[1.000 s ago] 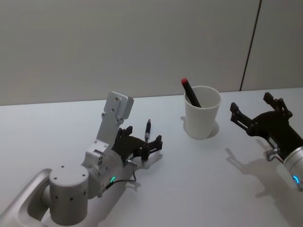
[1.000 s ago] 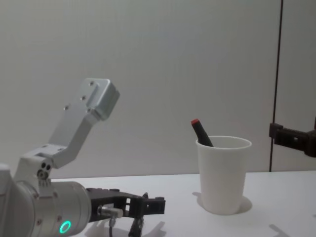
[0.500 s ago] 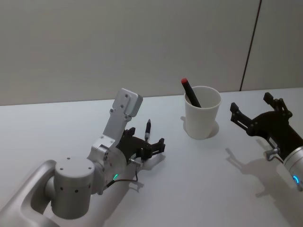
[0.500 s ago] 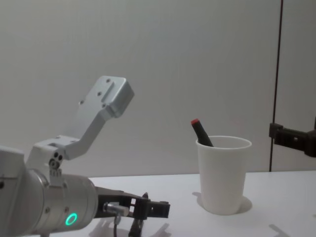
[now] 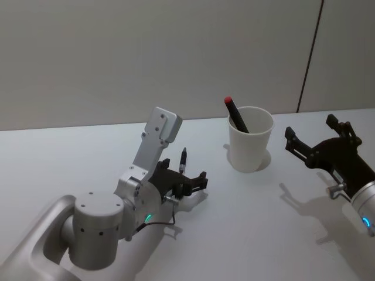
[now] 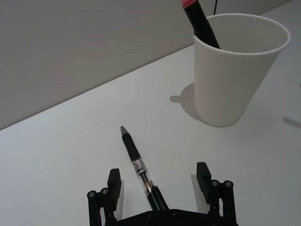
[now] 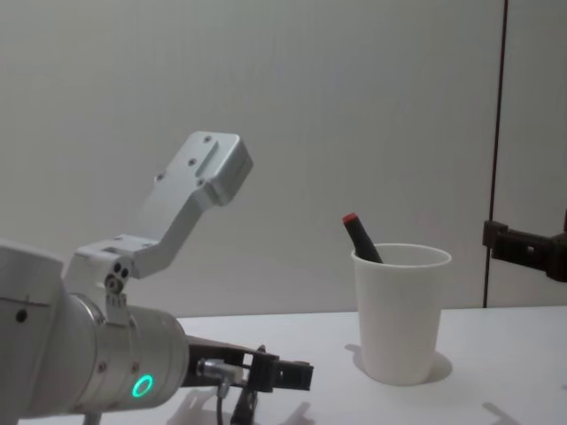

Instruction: Place the pen into the pen holder.

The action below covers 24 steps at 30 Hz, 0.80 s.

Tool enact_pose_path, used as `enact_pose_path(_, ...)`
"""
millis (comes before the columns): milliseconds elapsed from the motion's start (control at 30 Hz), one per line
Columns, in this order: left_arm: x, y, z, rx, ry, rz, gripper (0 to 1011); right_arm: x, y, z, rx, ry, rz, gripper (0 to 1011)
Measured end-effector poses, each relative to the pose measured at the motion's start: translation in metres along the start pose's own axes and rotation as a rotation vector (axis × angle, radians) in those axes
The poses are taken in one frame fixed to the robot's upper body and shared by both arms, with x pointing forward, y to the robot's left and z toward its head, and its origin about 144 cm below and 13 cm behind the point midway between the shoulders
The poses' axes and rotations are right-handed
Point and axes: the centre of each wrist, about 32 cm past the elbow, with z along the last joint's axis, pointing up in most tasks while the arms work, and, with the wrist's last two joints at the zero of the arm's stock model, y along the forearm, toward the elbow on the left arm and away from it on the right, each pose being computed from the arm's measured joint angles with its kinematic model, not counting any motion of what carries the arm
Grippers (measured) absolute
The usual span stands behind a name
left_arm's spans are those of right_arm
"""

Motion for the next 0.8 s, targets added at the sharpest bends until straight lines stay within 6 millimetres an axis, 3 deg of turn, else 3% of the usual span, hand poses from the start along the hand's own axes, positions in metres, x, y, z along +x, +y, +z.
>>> enact_pose_path(800, -0.016, -0.005, -0.003, 0.02, 0.024, 0.016, 1001, 0.0, 0.0, 0.0, 0.0, 0.0, 0.0, 1002)
